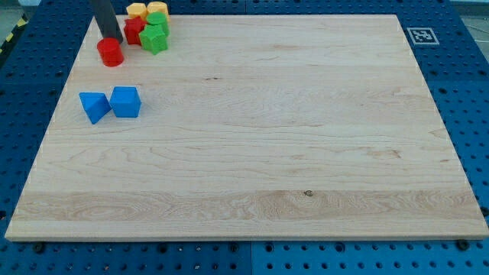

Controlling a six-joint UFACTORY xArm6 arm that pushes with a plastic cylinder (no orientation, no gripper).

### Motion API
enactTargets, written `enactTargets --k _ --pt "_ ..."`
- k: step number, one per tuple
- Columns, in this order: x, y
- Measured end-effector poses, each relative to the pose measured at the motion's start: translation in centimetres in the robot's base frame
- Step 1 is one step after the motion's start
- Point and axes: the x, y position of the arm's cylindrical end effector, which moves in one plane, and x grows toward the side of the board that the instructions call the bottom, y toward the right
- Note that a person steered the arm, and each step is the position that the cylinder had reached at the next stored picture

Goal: Move the red circle to the right center of the board

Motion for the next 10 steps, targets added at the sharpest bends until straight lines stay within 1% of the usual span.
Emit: enactTargets --k 1,3,4,5,6,7,8,9,10 --pt "0.0 0.0" --pt "-0.3 -3.5" --pt "0.1 -2.1" --pt "2.5 -0.2" --pt "3.8 -0.2" --pt "3.5 -1.4" --pt "4.9 -0.4" --pt "6.3 2.7" --pt "6.9 3.3"
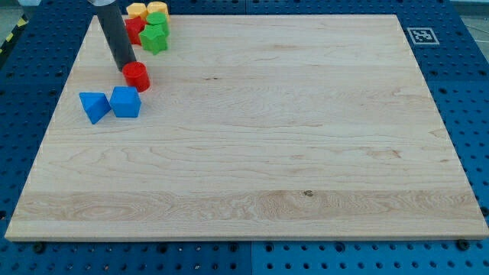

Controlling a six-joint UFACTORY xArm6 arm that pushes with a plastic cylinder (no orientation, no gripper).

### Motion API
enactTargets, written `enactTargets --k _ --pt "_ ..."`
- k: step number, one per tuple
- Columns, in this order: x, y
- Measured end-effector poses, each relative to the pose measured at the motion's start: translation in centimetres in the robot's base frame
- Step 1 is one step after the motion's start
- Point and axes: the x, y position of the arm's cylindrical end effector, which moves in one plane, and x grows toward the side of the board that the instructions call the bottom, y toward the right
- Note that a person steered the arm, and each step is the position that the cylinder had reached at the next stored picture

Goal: Move the red circle to the right center of the board

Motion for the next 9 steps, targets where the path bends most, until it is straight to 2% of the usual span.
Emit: enactTargets --k 1,2,5,9 --pt "1.5 -1.8" --pt "3.1 1.5" --pt "3.1 21.9" --pt "3.6 44.8"
